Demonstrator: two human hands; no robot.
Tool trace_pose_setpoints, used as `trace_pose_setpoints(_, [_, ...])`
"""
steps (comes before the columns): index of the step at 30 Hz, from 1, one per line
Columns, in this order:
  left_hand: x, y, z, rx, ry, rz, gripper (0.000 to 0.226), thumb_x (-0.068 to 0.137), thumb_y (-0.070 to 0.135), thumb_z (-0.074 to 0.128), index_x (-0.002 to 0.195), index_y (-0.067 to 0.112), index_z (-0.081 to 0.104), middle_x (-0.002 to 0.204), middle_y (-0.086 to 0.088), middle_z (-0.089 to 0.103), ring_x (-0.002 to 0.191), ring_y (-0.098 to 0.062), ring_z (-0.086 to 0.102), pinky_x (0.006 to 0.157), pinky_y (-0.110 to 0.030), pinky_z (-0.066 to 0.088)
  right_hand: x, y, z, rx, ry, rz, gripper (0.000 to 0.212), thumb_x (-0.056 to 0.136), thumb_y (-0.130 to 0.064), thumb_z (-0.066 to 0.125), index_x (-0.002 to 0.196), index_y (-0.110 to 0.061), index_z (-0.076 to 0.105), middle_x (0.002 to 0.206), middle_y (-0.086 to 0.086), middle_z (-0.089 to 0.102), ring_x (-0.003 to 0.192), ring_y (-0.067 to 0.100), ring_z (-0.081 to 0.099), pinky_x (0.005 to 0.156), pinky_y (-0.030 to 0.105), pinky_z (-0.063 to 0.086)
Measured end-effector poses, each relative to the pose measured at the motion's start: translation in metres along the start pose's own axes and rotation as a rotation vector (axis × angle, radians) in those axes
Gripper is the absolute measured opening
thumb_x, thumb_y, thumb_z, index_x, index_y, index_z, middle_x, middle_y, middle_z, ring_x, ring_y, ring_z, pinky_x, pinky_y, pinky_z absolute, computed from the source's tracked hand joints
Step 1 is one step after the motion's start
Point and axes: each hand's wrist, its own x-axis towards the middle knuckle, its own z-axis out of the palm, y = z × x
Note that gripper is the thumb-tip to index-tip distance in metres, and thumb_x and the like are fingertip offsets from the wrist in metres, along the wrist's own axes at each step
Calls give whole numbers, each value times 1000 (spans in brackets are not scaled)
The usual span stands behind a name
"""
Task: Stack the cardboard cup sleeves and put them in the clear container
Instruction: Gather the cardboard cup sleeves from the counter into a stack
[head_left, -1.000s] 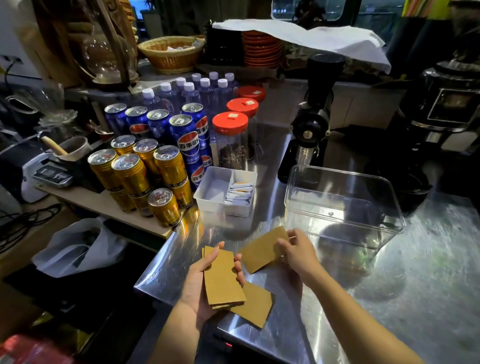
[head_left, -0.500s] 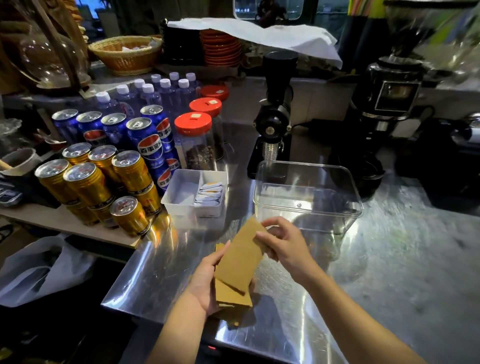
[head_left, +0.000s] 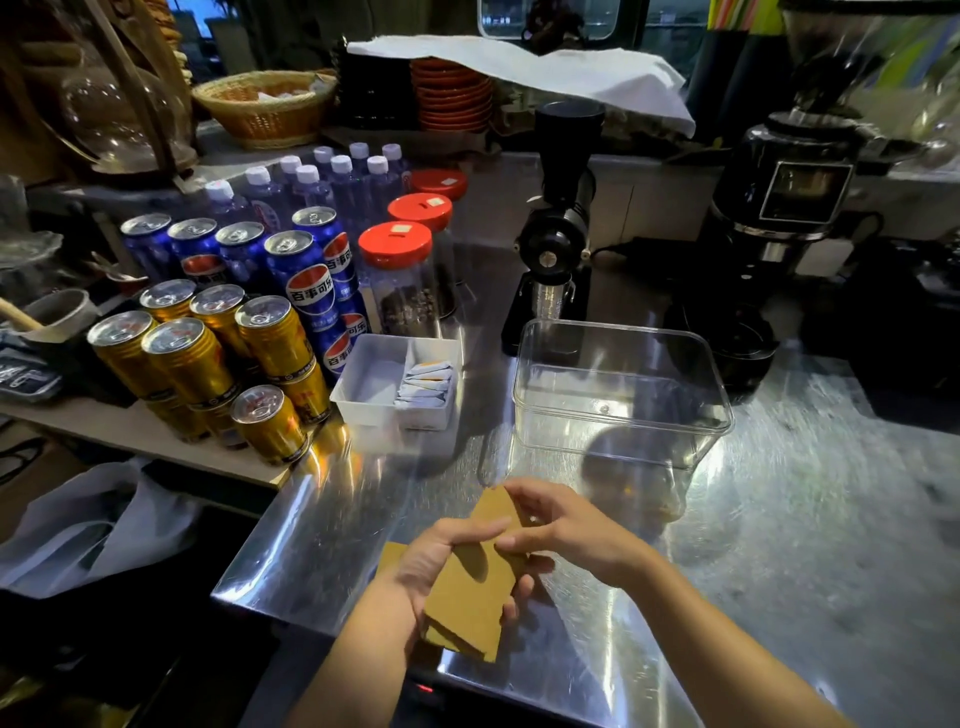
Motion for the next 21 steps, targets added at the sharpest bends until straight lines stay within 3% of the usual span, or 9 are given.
trace_pose_setpoints(2, [2,2,5,87,10,-17,36,65,16,74,98,3,67,92,-19,69,71,-25,64,59,-32,54,-5,-3,-6,70,-59,5,33,73,-3,69,104,-11,60,93,-2,64,91,12,60,79,22,48])
trace_pose_setpoints(4, [4,3,10,164,9,9,39,73,9,65,111,8,62,98,-21,65,78,-28,65,65,-38,57,-10,-4,-13,90,-74,-4,25,71,0,68,90,-15,62,79,-8,66,78,8,61,69,16,49])
trace_pose_setpoints(7, [8,6,13,313,-54,27,51,75,-3,60,123,11,52,105,-23,55,84,-32,61,77,-46,54,-21,2,-28,122,42,-26,26,70,2,71,88,-15,64,76,-7,68,74,7,63,65,17,51])
trace_pose_setpoints(9, [12,6,14,518,58,60,46,74,-6,62,118,5,54,102,-20,56,84,-31,60,73,-39,55,-31,13,-41,161,190,-39,28,67,0,75,89,-13,64,81,1,68,77,13,64,67,23,54])
trace_pose_setpoints(11, [25,3,13,635,308,192,38,75,-5,65,111,4,60,95,-14,64,81,-25,63,68,-31,56,-41,25,-53,162,323,-38,26,66,0,75,85,-14,63,78,5,65,75,17,61,67,27,51])
trace_pose_setpoints(14, [48,-8,16,523,528,467,23,76,-7,64,95,4,64,85,-9,66,76,-18,60,61,-26,47,-50,44,-59,168,481,-29,29,72,11,66,77,-15,56,70,2,54,67,13,52,60,24,45])
trace_pose_setpoints(18, [78,-29,31,483,596,636,25,80,-9,55,86,15,58,86,-6,63,83,-19,58,78,-27,47,-53,61,-48,266,638,-79,38,73,16,61,80,-21,56,77,6,57,70,12,57,63,25,51])
trace_pose_setpoints(21, [90,-43,36,335,510,660,14,82,5,58,93,11,54,91,-12,61,86,-22,58,81,-36,48,-56,70,-35,422,712,-104,22,71,-6,70,83,-21,59,83,11,58,78,21,56,71,34,46])
